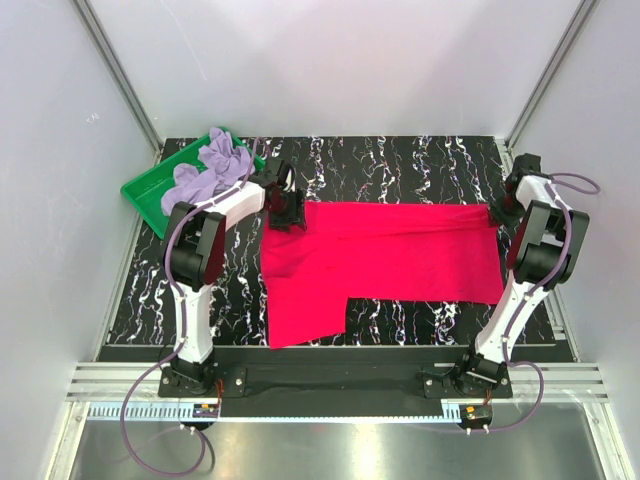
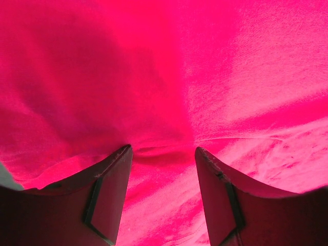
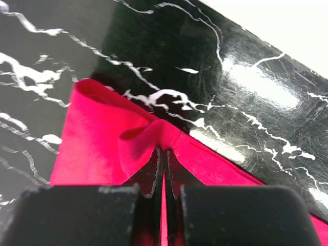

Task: Fold and stack the t-shirts
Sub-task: Fold the tshirt

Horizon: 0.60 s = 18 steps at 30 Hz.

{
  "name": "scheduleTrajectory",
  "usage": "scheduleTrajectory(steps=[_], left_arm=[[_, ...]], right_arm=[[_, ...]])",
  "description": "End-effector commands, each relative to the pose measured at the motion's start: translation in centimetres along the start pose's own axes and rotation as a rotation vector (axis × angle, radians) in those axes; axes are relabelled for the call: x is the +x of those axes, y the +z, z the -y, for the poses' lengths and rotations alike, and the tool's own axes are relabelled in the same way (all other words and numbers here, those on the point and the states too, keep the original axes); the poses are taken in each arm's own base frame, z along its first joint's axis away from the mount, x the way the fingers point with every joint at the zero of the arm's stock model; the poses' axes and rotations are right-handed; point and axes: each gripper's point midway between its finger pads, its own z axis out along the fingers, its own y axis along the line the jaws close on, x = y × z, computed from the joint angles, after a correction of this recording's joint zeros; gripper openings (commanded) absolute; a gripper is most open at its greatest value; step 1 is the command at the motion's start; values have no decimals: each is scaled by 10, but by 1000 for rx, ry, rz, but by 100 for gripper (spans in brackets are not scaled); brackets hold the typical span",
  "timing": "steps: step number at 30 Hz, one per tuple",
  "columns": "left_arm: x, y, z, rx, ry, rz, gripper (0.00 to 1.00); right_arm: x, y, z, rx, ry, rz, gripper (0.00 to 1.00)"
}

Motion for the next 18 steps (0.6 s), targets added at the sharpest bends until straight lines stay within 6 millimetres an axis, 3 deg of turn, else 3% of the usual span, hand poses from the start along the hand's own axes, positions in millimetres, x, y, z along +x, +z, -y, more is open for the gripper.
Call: scheduleTrajectory(steps=[1,7,8,11,15,18], left_arm=[[8,5,-15,-47,-6,-34,59],[5,1,-16,-52,4,-19,59],[6,0,-17,-52,2,-22,59],[5,-2,-16,-52,4,-17,59],[6,-5,-15,-47,8,-16,60],[8,-4,-16,-50,14,-23,60]], right_arm=[[-6,15,17,73,53,20,0],[-2,5,36,132,56,24,0],[-2,4,38,146,52,18,9],[-3,-1,41,172,36,-2,21],[-1,-17,43,170,39,-19,24],[0,-27,48,179,32,-22,20]])
